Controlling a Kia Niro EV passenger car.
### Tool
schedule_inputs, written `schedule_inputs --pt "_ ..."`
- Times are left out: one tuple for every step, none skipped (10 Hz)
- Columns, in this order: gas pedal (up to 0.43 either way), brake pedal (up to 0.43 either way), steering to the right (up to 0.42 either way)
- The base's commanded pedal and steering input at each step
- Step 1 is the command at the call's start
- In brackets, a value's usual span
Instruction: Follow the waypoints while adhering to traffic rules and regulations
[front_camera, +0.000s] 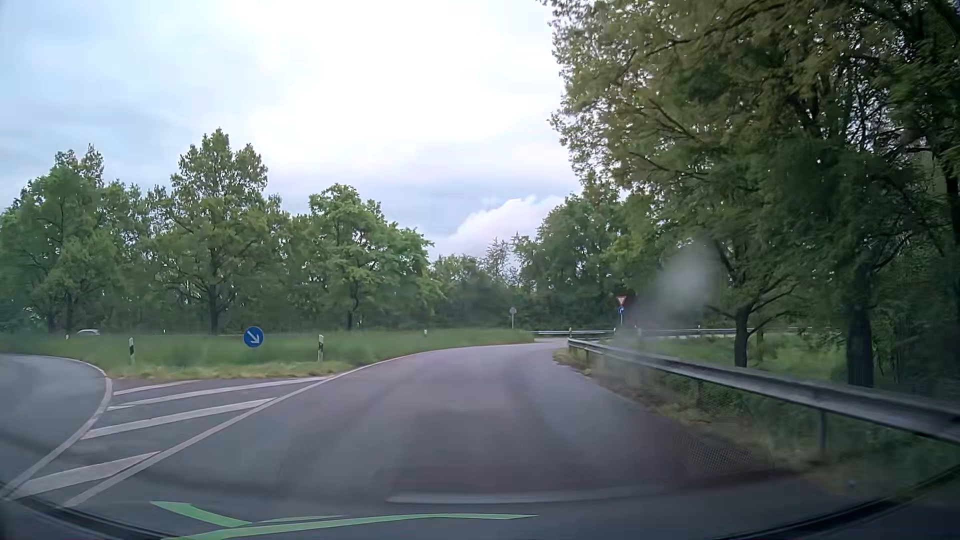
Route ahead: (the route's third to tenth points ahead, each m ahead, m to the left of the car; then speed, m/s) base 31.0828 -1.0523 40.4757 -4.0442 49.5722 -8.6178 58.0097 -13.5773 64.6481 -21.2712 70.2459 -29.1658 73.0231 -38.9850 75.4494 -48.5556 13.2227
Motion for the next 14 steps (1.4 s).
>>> schedule_inputs --pt "0.079 0.000 0.003" --pt "0.000 0.000 0.003" --pt "0.000 0.000 0.003" --pt "0.000 0.000 0.005" --pt "0.000 0.000 0.007" --pt "0.000 0.000 0.010" --pt "0.000 0.000 0.012" --pt "0.000 0.000 0.015" --pt "0.000 0.000 0.018" --pt "0.000 0.000 0.020" --pt "0.000 0.000 0.021" --pt "0.000 0.006 0.023" --pt "0.000 0.012 0.023" --pt "0.000 0.024 0.025"
